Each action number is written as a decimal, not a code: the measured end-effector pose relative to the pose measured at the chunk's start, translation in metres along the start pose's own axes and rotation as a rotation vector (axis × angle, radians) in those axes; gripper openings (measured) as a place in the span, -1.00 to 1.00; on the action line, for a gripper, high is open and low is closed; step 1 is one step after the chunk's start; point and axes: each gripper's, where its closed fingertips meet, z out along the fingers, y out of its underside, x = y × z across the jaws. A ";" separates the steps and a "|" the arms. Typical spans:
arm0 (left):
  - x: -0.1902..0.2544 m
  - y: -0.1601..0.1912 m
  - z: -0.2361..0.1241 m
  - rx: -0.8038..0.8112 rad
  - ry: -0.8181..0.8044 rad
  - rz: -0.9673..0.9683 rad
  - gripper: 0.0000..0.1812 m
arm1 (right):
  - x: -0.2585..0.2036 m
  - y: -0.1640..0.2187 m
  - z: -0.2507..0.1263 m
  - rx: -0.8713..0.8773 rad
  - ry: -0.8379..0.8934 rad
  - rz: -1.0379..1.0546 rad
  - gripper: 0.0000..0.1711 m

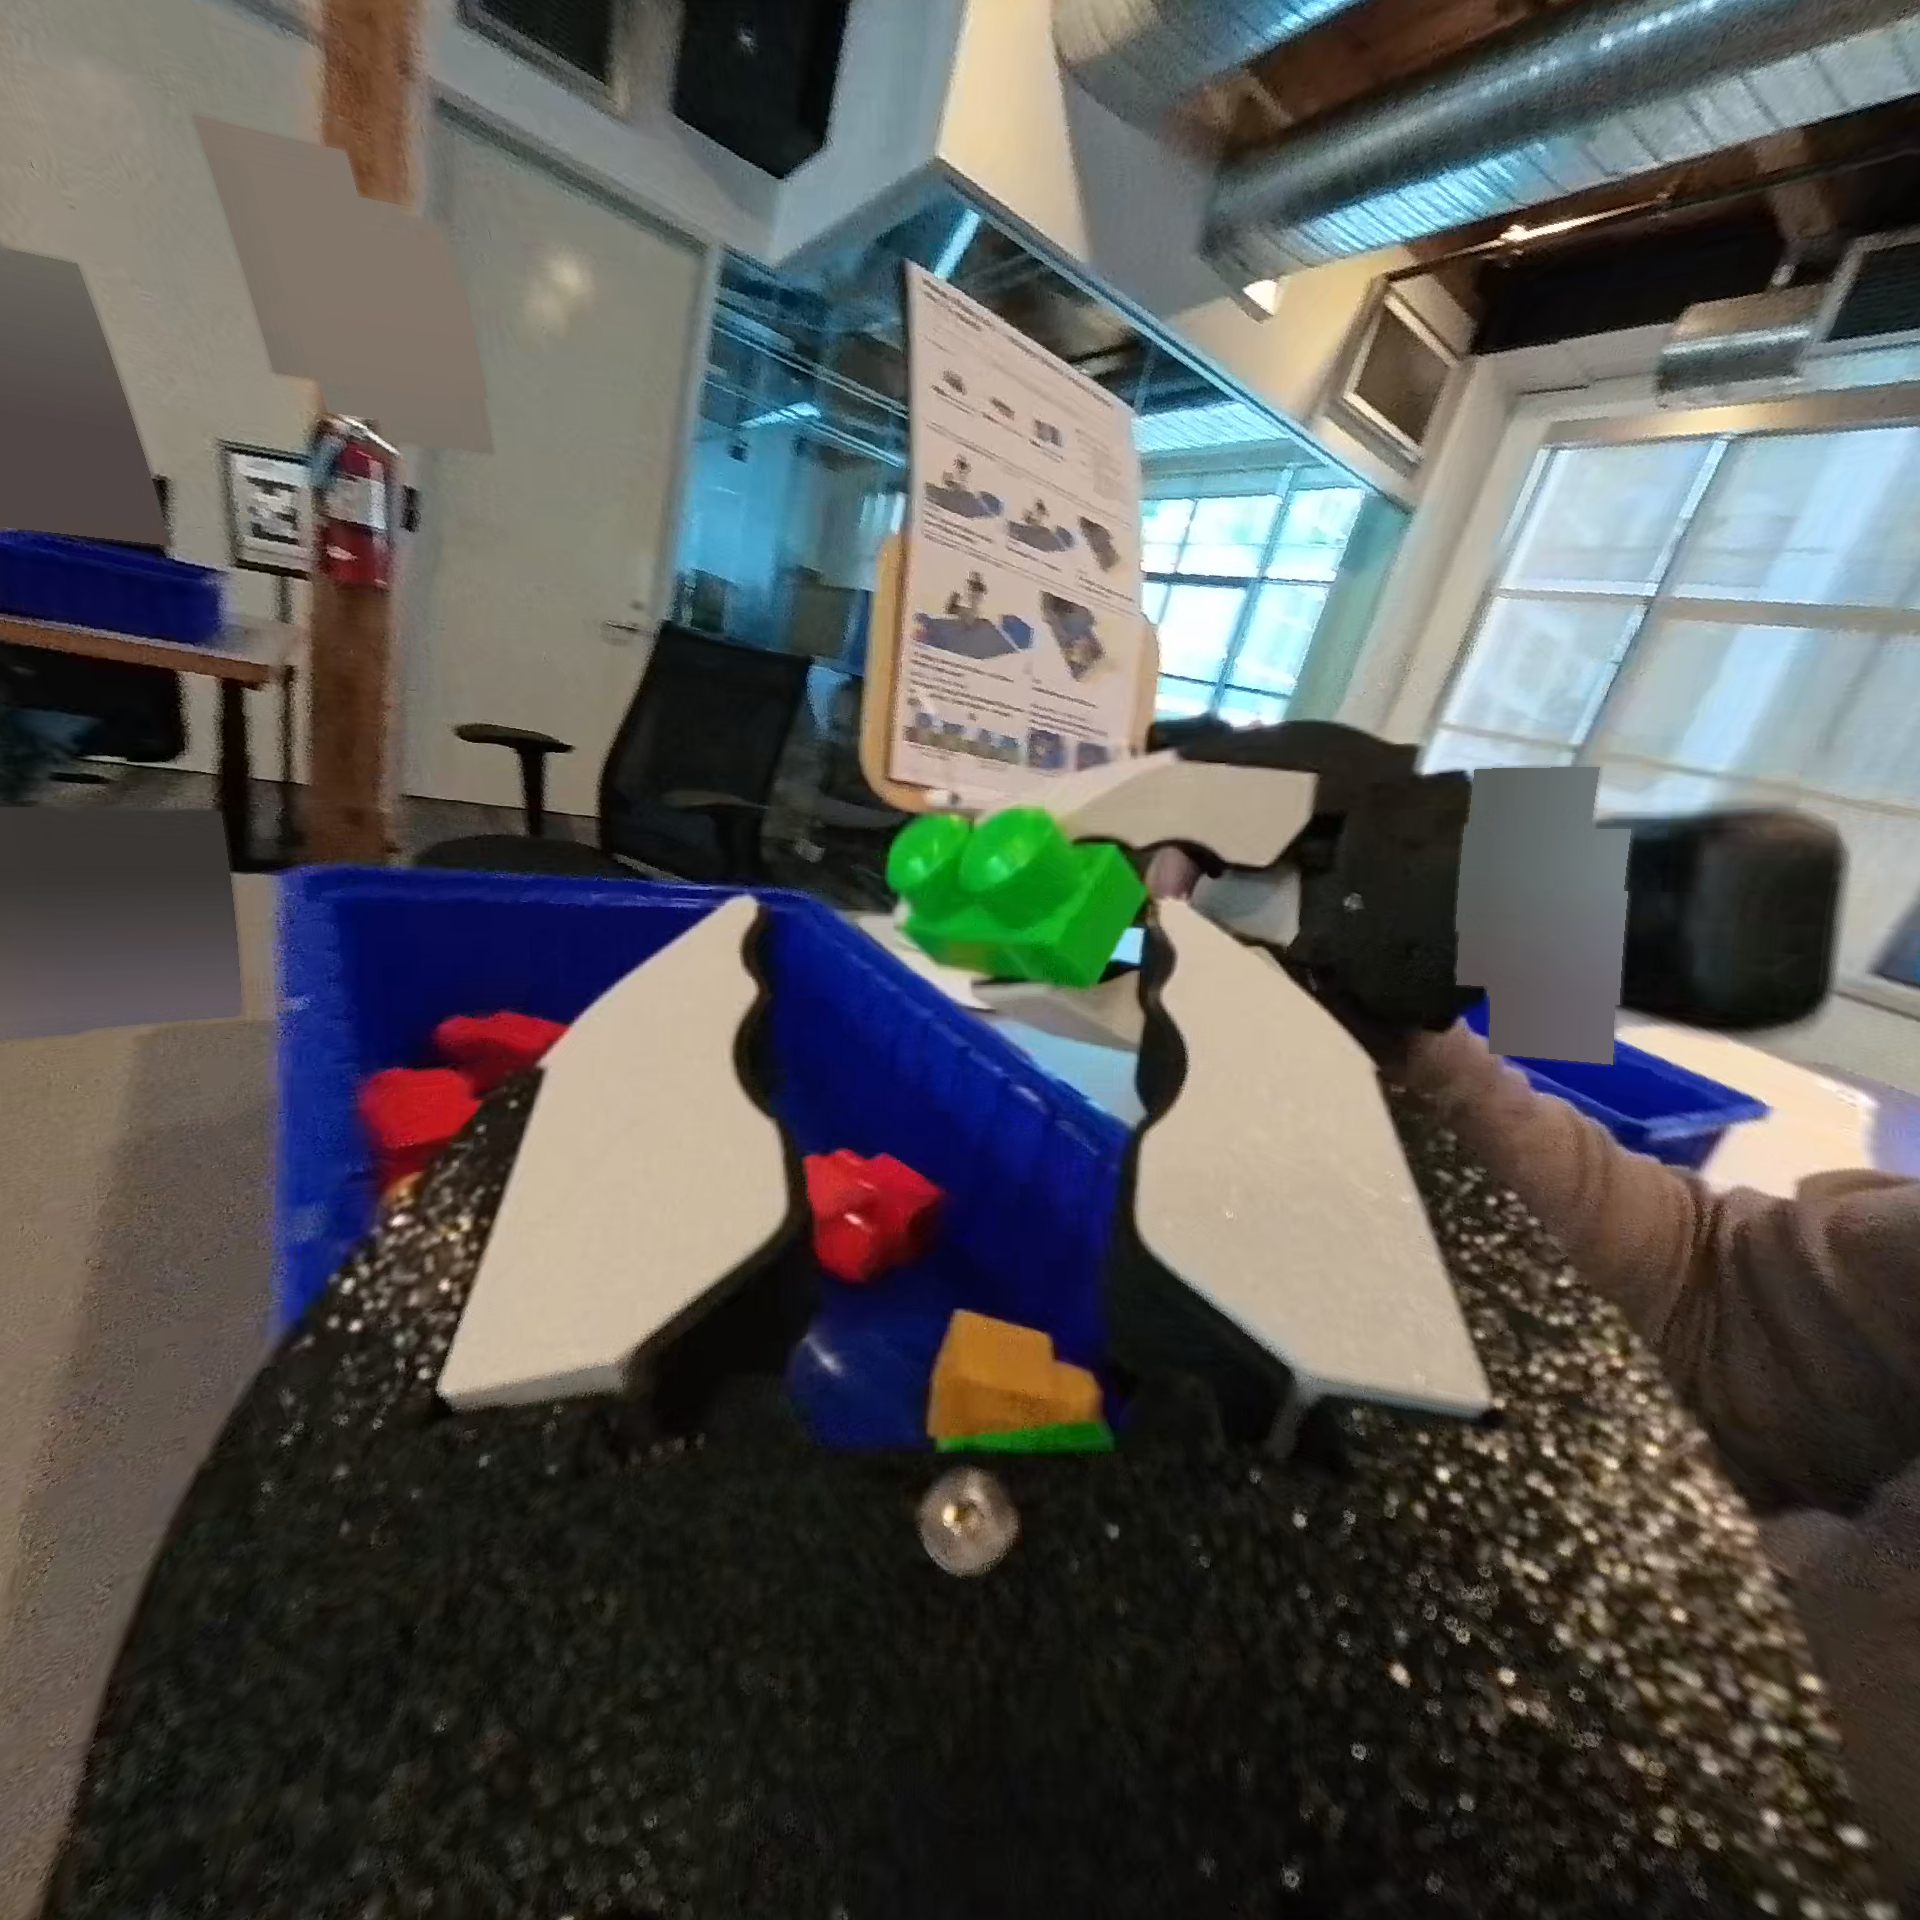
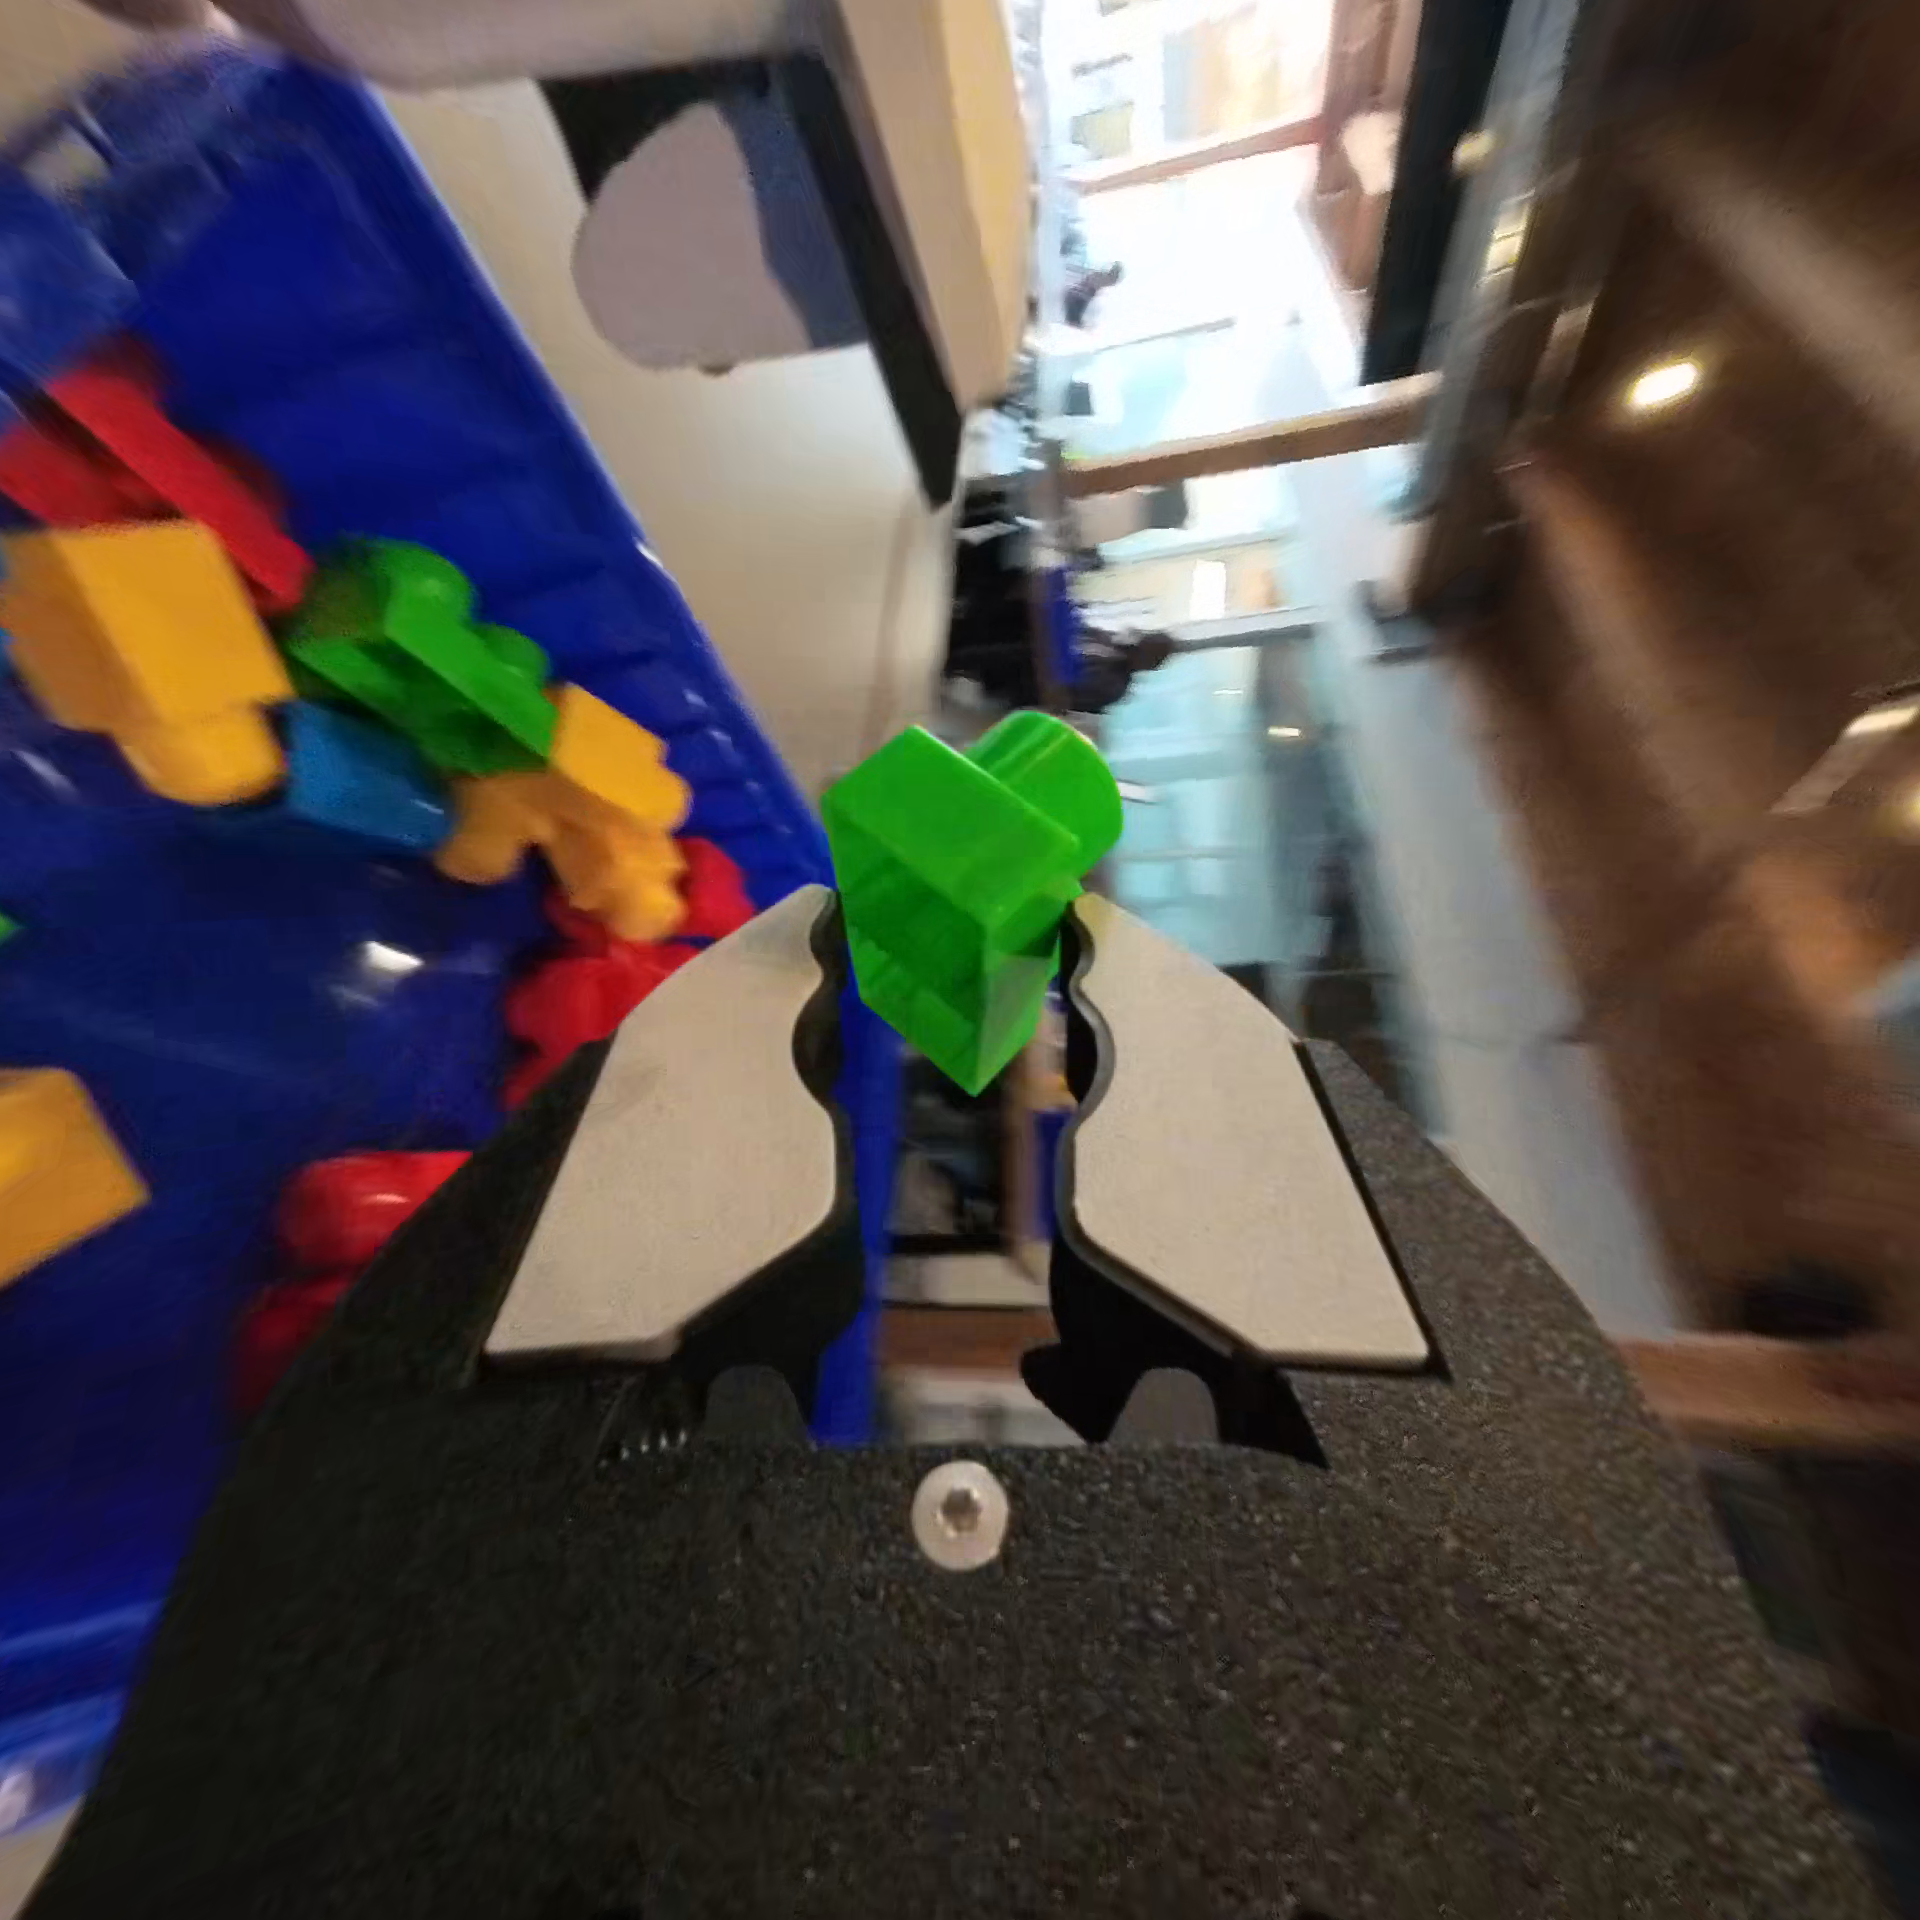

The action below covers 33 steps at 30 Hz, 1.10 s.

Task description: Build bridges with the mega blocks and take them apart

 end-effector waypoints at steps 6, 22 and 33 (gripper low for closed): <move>0.044 0.025 0.024 -0.099 0.150 -0.084 -0.08 | 0.012 -0.013 -0.016 -0.151 0.307 -0.475 -0.54; 0.024 0.018 0.014 -0.064 0.018 0.046 -0.57 | 0.020 -0.013 -0.031 -0.035 0.497 -0.374 -0.47; -0.021 -0.003 -0.009 0.029 -0.223 0.317 -0.58 | -0.045 0.080 0.006 -0.268 -0.302 0.631 -0.33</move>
